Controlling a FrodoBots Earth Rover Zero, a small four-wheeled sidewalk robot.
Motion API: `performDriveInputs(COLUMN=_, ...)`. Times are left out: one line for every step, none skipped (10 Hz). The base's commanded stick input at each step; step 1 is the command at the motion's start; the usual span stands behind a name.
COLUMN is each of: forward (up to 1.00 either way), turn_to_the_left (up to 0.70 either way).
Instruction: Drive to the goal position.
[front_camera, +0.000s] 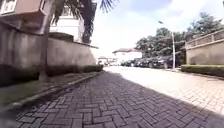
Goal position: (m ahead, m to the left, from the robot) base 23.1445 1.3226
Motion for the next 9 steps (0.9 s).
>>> performDriveInputs(forward=0.69, turn_to_the_left=0.03)
performDriveInputs(forward=0.69, turn_to_the_left=0.03)
performDriveInputs(forward=0.69, turn_to_the_left=0.03)
performDriveInputs(forward=0.69, turn_to_the_left=0.03)
performDriveInputs(forward=0.69, turn_to_the_left=0.03)
performDriveInputs(forward=0.69, turn_to_the_left=0.03)
performDriveInputs(forward=0.69, turn_to_the_left=0.03)
performDriveInputs(forward=0.69, turn_to_the_left=0.03)
performDriveInputs(forward=0.69, turn_to_the_left=0.03)
